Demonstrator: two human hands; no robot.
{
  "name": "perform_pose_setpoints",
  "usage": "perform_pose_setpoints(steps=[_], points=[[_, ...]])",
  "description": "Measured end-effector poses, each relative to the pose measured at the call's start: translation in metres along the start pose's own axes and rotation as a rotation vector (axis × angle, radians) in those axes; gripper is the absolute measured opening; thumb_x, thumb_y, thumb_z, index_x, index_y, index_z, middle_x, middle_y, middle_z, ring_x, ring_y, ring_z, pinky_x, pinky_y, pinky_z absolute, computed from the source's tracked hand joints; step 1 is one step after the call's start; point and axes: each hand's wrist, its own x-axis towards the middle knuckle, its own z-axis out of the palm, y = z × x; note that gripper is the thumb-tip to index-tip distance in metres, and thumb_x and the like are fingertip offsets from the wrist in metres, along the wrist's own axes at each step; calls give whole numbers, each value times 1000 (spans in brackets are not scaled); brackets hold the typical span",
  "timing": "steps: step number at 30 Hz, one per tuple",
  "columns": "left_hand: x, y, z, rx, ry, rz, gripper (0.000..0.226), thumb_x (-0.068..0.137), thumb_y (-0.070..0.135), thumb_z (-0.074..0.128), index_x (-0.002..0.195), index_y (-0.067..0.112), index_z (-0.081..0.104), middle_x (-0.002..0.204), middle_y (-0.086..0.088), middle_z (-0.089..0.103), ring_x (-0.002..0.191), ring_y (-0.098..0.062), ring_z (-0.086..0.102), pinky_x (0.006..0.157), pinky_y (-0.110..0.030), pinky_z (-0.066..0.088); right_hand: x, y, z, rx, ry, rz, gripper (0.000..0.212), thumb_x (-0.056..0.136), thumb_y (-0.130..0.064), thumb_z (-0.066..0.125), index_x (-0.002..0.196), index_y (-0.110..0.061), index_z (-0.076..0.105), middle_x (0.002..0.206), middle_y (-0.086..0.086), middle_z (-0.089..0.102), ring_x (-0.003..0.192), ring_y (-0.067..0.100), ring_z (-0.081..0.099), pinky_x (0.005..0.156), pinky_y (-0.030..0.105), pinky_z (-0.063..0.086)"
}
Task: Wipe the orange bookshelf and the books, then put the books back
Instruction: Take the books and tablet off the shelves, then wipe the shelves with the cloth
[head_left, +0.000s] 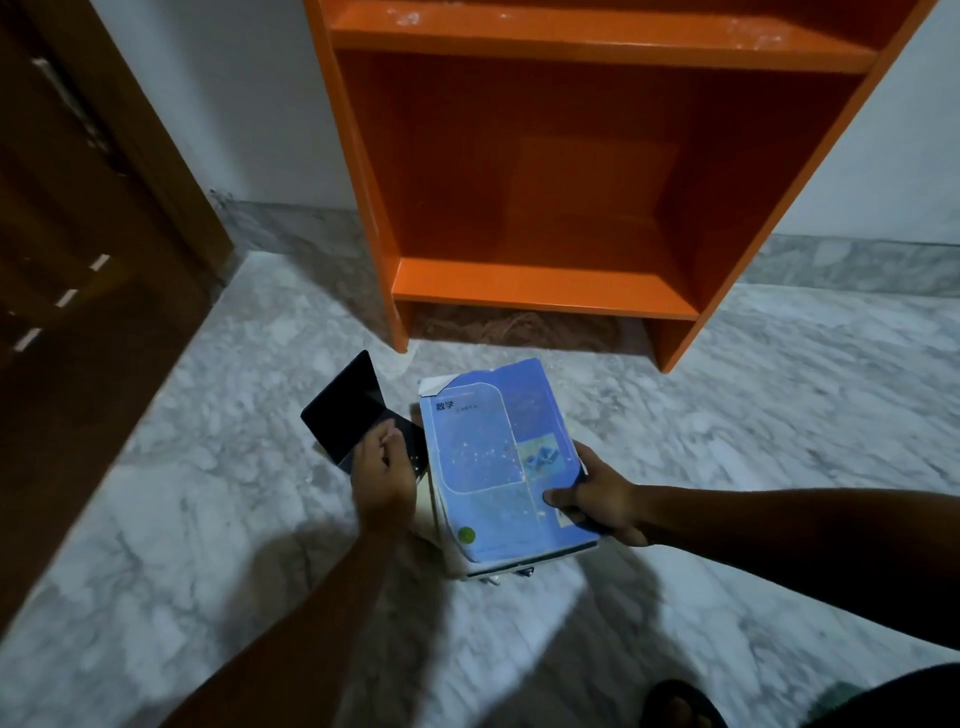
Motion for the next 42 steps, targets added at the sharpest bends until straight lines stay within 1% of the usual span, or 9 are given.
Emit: perform_pose_setpoints(steps=[3, 7, 9, 11, 13, 18, 22, 29, 42], points=[[5, 11, 8, 7, -26, 81, 29, 104, 19, 48, 127, 9, 62, 127, -11, 59, 119, -27, 56, 96, -27, 37, 3, -2, 7, -107, -50, 50, 60, 95, 6, 56, 124, -42, 36, 83, 15, 59, 54, 19, 41, 54, 34, 37], [6, 25, 17, 19, -91, 142, 31, 103, 21, 49, 130, 12, 60, 130, -6, 57, 120, -26, 56, 102, -34, 42, 5, -15, 7, -148, -79, 154, 44, 97, -10, 61, 130, -28, 38, 86, 11, 58, 62, 18, 51, 61, 33, 44], [8, 33, 20, 43, -142, 179, 34, 103, 26, 48, 134, 17, 58, 135, -4, 55, 120, -26, 56, 102, -36, 45, 15, -26, -2, -205, 12, 171, 52, 97, -27, 64, 139, -23, 34, 113, 9, 62, 93, 24, 62, 80, 39, 51], [16, 47, 23, 82, -212, 218, 35, 104, 31, 46, 136, 21, 55, 141, 0, 51, 125, -20, 53, 98, -29, 43, 26, -42, -16, -283, 120, 104, 75, 98, -32, 62, 156, -16, 18, 148, 15, 47, 123, 32, 55, 98, 42, 47], [28, 64, 29, 151, -290, 250, 39, 104, 35, 45, 141, 24, 51, 147, 1, 46, 130, -19, 49, 102, -31, 41, 34, -62, -32, -289, 210, 41, 80, 100, -31, 59, 159, -14, 8, 155, 18, 38, 129, 35, 51, 98, 40, 46], [64, 137, 34, 415, -503, 333, 55, 104, 46, 41, 154, 26, 30, 162, -1, 29, 145, -28, 34, 116, -51, 31, 34, -119, -82, -316, 400, -101, 74, 101, -32, 56, 159, -16, 13, 160, 18, 29, 137, 38, 42, 100, 41, 44], [64, 232, 23, 492, -599, 391, 58, 105, 46, 40, 157, 27, 23, 164, -1, 23, 147, -28, 30, 117, -51, 29, -13, -175, -118, -393, 437, -67, 74, 102, -34, 53, 160, -19, 9, 164, 18, 18, 134, 42, 43, 92, 43, 46], [19, 448, -13, 465, -617, 565, 51, 103, 43, 43, 151, 24, 40, 154, -1, 44, 142, -24, 40, 115, -42, 34, -157, -310, -199, -465, 529, -106, 64, 97, -42, 54, 153, -17, 33, 149, 21, 41, 132, 41, 46, 110, 51, 40], [-93, 830, -79, 406, -680, 861, 43, 102, 36, 46, 142, 22, 50, 142, -1, 58, 133, -19, 51, 109, -33, 40, -460, -582, -338, -426, 784, -140, 64, 101, -38, 51, 155, -14, 27, 155, 22, 31, 142, 40, 35, 117, 49, 30]])
